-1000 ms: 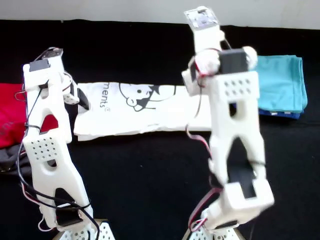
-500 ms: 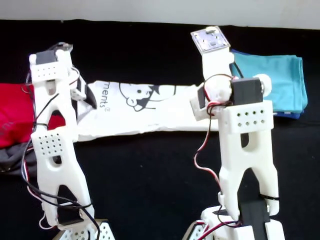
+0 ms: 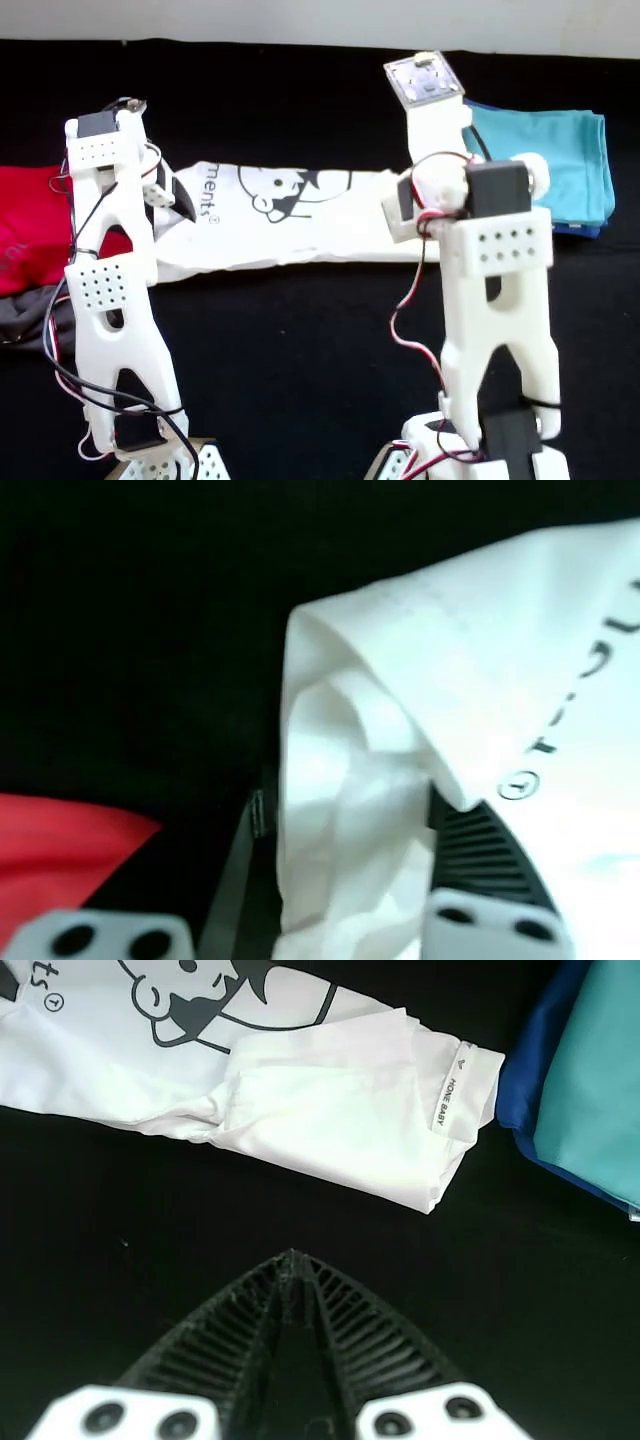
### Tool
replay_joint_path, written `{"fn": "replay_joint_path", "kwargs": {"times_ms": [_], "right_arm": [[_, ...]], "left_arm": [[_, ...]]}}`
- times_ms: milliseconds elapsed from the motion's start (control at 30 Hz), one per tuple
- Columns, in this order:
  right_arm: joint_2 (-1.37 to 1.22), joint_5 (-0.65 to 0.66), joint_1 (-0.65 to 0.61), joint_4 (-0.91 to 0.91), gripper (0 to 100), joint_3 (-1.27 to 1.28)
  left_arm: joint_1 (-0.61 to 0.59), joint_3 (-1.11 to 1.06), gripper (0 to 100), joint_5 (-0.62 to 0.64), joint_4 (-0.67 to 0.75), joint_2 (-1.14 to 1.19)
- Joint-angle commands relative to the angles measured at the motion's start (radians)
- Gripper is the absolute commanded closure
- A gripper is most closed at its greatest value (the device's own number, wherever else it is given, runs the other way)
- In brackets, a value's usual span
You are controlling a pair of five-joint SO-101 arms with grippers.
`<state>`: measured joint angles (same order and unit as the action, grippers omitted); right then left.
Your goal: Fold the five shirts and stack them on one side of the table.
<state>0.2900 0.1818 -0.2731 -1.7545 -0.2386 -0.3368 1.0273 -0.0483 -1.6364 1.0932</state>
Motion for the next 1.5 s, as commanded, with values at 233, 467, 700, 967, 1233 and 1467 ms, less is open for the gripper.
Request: {"fn": "replay_joint_path", "kwargs": {"times_ms": [233,467,700,967,1233,1467], "right_arm": [[0.366,0.014,0.243,-0.001,99.1,0.191],[0.598,0.161,0.447,0.246,99.1,0.785],[0.72,0.198,0.527,0.702,99.1,1.369],[0.699,0.192,0.532,0.997,99.1,1.659],[0.699,0.195,0.544,1.099,99.1,1.822],[0.699,0.192,0.568,1.102,99.1,1.828]], "left_arm": [[-0.044,0.054,99,-0.029,-0.041,-0.002],[-0.085,0.243,99,-0.069,-0.132,-0.012],[-0.045,0.048,99,-0.069,-0.132,-0.291],[0.297,-0.168,99,-0.068,-0.127,-0.593],[0.647,-0.145,99,-0.072,-0.028,-0.578],[0.783,-0.145,99,-0.072,0.175,-0.437]]}}
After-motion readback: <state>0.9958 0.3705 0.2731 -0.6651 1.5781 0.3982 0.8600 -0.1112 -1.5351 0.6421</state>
